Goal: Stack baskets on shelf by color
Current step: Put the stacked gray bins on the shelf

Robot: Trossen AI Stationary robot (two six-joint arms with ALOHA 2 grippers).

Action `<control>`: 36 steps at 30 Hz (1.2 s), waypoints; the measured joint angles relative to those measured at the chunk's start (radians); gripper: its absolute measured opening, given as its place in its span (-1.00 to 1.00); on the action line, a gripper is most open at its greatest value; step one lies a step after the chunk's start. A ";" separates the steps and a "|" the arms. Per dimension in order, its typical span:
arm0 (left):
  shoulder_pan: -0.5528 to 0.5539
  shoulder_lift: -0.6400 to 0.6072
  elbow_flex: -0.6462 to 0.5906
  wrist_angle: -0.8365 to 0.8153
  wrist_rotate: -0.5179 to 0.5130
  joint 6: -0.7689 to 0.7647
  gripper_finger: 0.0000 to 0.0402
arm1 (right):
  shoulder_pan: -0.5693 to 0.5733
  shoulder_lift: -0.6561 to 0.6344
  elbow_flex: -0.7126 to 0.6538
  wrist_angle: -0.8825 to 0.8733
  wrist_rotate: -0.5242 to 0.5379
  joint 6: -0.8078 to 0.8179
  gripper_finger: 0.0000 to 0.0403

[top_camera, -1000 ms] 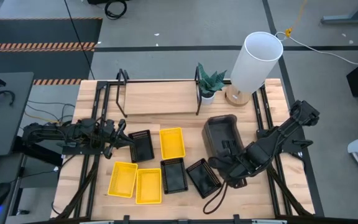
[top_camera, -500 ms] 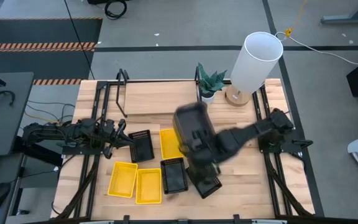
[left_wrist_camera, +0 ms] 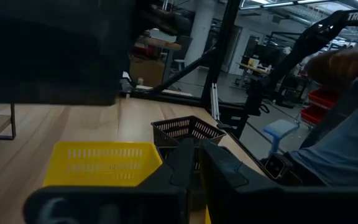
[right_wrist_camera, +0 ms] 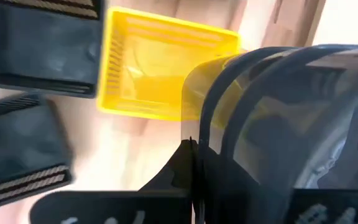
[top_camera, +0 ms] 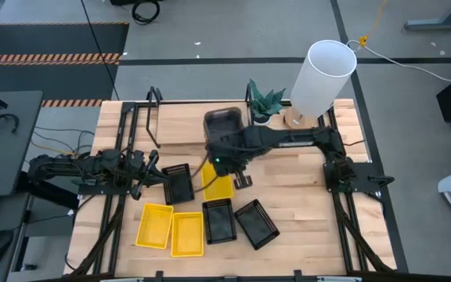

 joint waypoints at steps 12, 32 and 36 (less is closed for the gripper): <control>0.000 0.000 0.000 0.001 0.000 0.000 -0.85 | -0.162 0.058 0.000 0.075 0.003 -0.149 -0.93; 0.000 0.000 0.000 -0.005 0.000 0.000 -0.87 | -0.309 0.133 -0.007 0.102 -0.030 -0.180 -0.92; 0.000 0.000 0.000 -0.006 0.000 0.000 -0.87 | -0.317 0.150 -0.011 0.089 -0.033 -0.177 -0.92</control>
